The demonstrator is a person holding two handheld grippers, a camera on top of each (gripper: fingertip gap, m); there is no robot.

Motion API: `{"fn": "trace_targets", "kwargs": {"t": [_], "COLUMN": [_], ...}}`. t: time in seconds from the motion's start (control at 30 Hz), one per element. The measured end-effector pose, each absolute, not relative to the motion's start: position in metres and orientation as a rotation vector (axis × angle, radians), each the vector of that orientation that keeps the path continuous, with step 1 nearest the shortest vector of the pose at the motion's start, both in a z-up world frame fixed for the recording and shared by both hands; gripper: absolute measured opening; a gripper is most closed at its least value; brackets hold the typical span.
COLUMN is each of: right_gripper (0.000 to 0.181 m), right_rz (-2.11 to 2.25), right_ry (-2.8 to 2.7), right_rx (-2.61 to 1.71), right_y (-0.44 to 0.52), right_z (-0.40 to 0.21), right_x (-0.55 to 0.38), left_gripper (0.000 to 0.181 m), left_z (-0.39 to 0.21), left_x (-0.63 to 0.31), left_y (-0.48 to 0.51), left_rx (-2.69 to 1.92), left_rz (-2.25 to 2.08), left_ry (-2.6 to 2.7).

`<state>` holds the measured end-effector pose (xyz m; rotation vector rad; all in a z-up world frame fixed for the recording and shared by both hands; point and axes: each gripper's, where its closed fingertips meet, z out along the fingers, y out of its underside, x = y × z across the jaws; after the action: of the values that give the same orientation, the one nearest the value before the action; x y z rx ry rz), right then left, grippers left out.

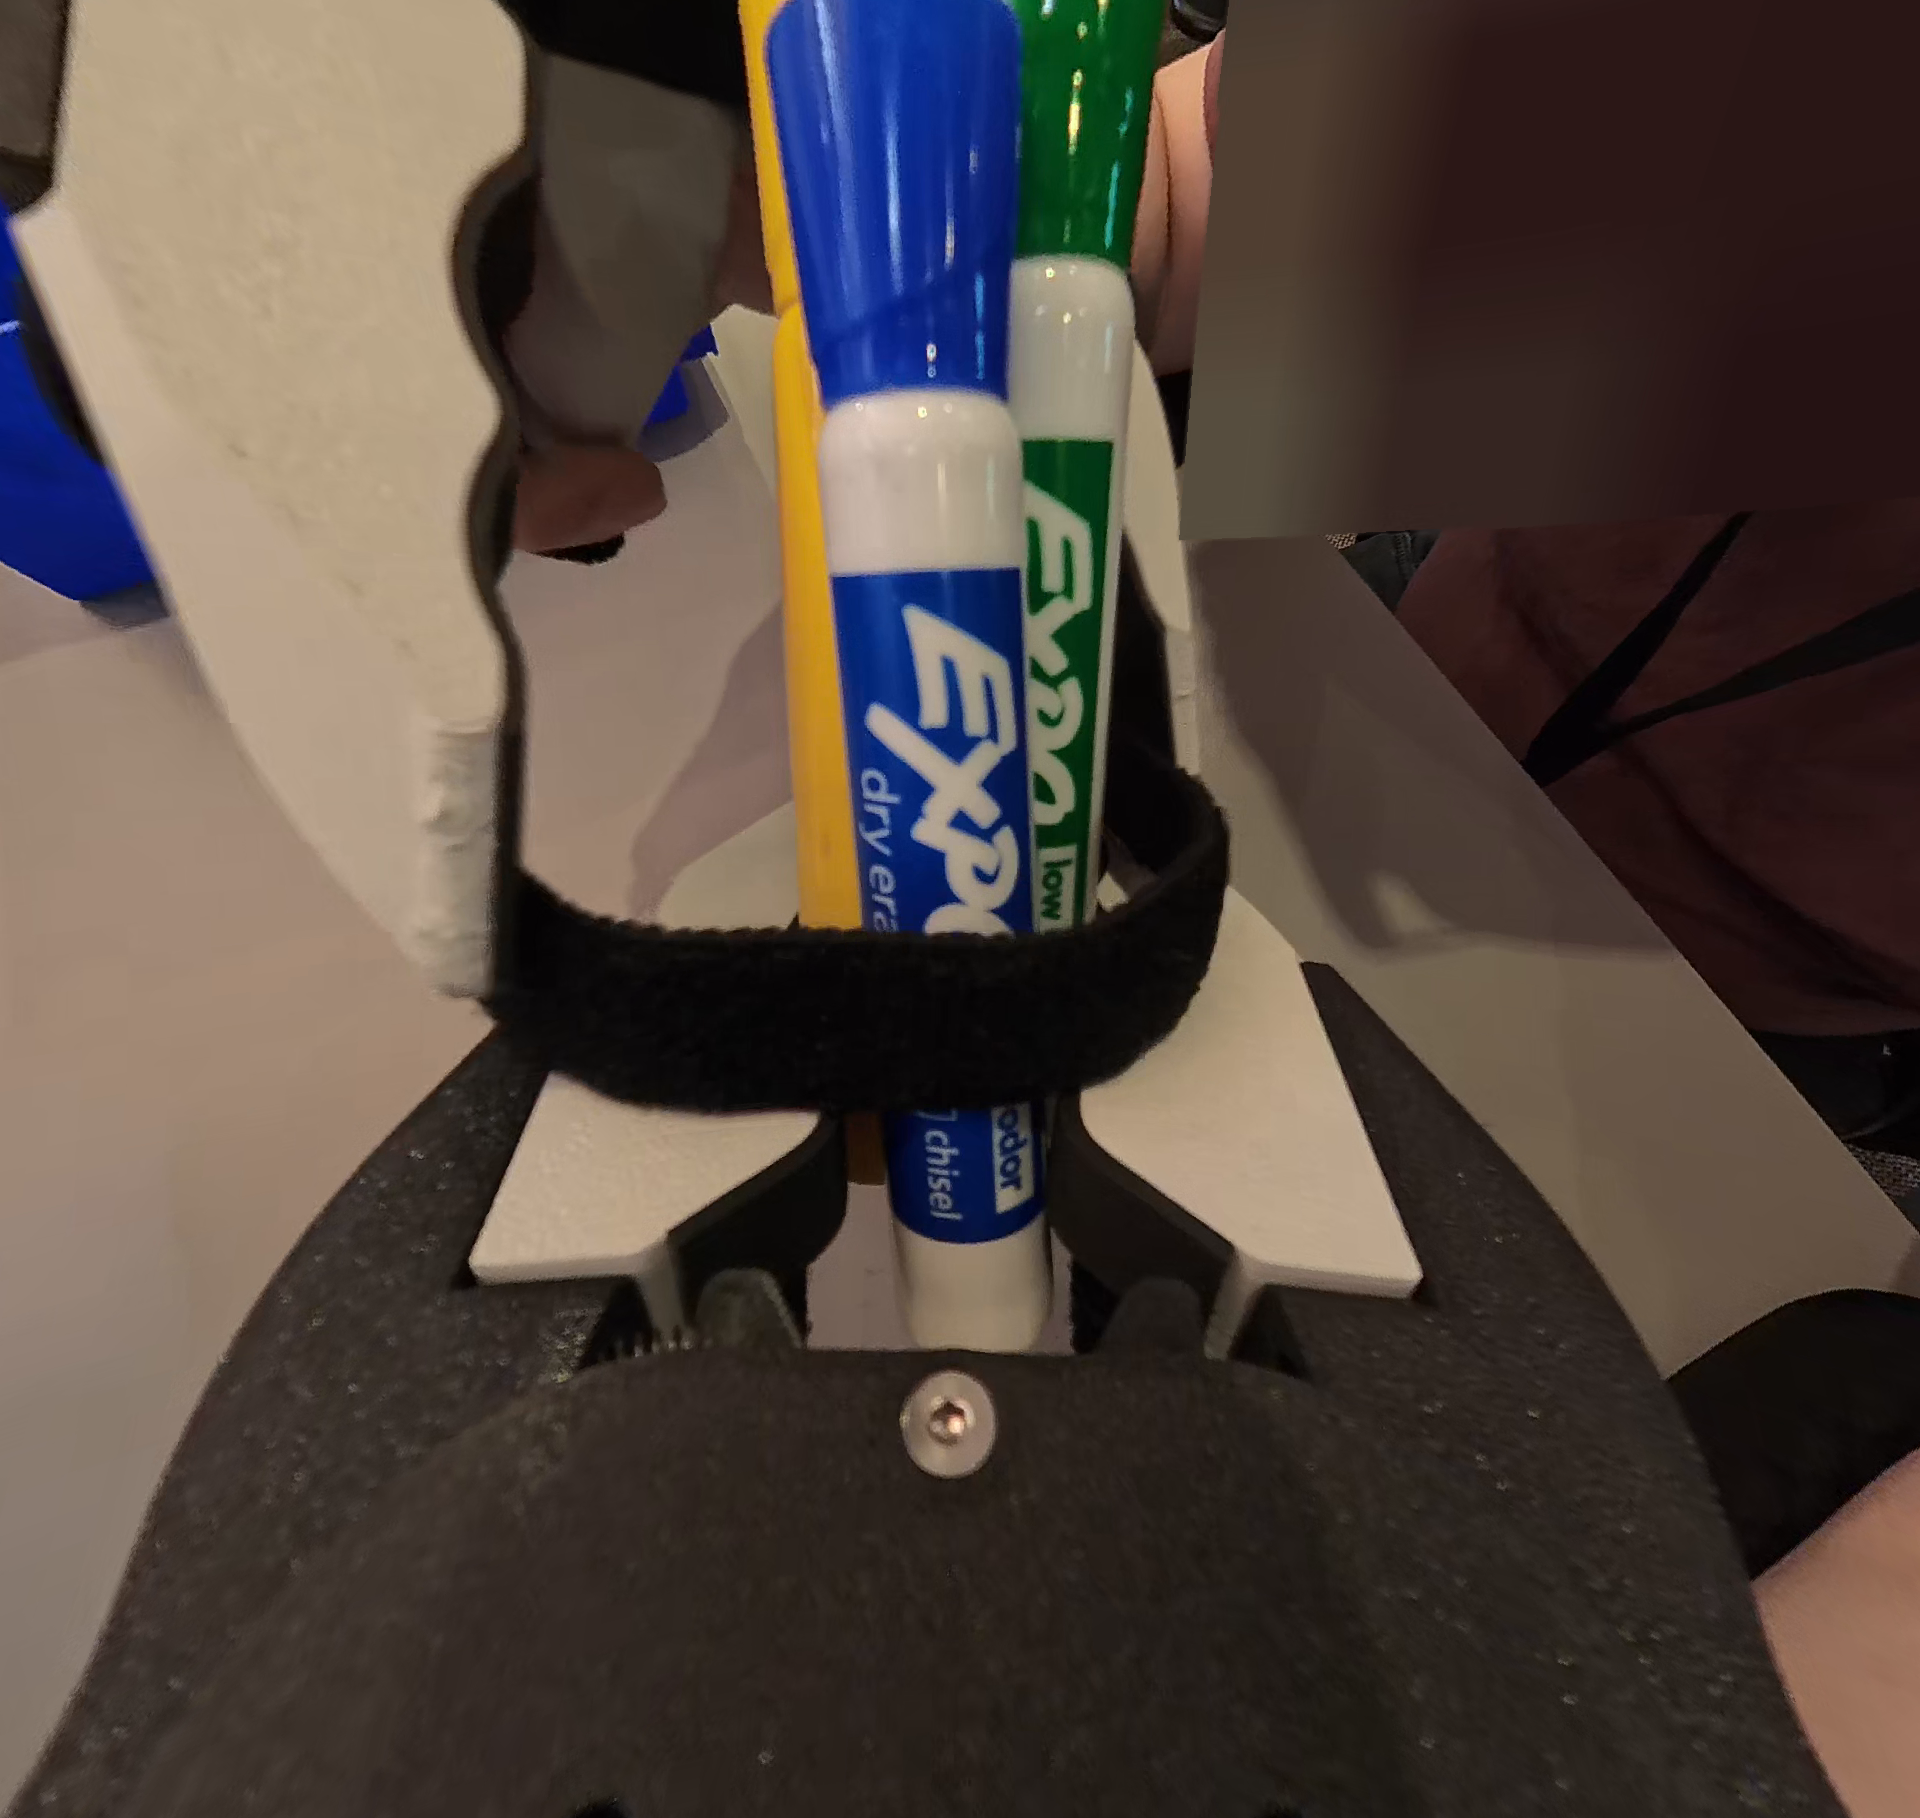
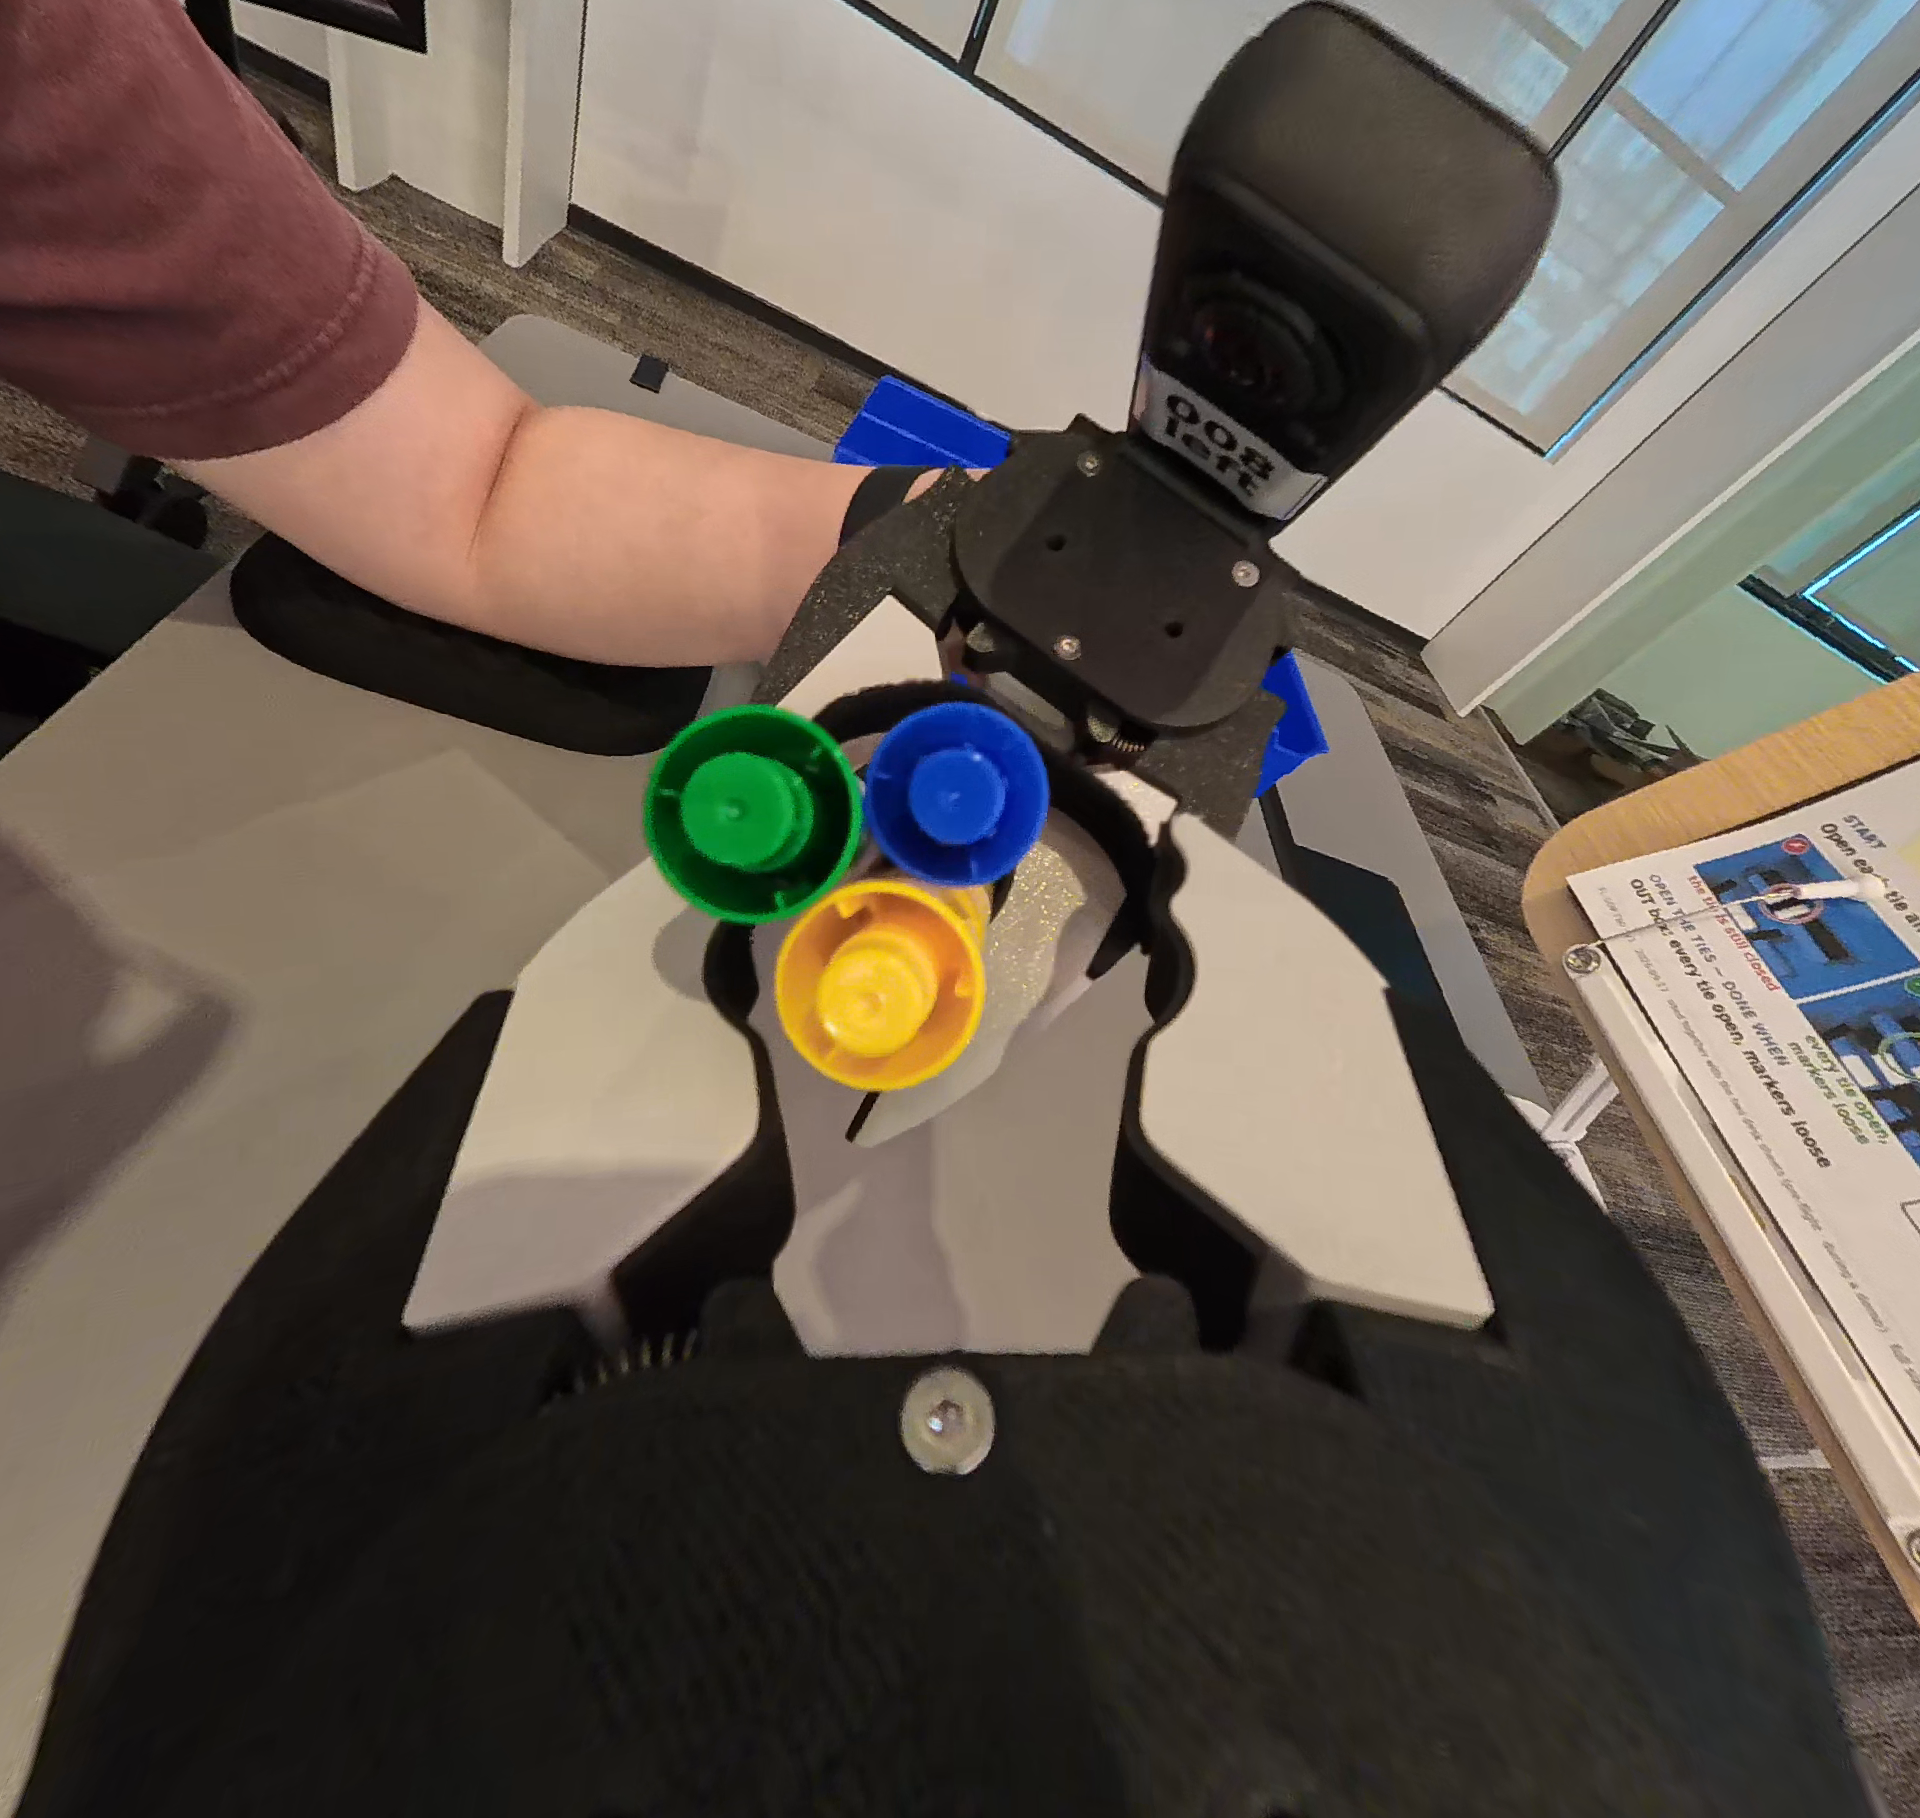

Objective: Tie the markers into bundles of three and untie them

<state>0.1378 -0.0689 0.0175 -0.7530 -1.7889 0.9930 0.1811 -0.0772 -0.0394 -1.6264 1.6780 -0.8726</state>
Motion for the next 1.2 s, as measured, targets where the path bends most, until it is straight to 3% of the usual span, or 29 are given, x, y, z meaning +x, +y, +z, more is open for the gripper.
{"fn": "trace_targets", "kwargs": {"t": [0.4, 1.2], "right_gripper": [0.057, 0.054], "right_rz": [0.921, 0.839], "right_ry": [-1.810, -1.826], "right_rx": [-0.745, -0.778], "right_y": [-0.067, -0.066], "right_z": [0.015, 0.015], "right_x": [0.138, 0.136], "left_gripper": [0.042, 0.042], "left_z": [-0.037, -0.029], "left_x": [0.179, 0.171], "left_y": [-0.075, -0.067], "left_rx": [-1.627, -1.622], "left_rz": [-0.864, -0.831], "left_ry": [1.662, 1.606]}}
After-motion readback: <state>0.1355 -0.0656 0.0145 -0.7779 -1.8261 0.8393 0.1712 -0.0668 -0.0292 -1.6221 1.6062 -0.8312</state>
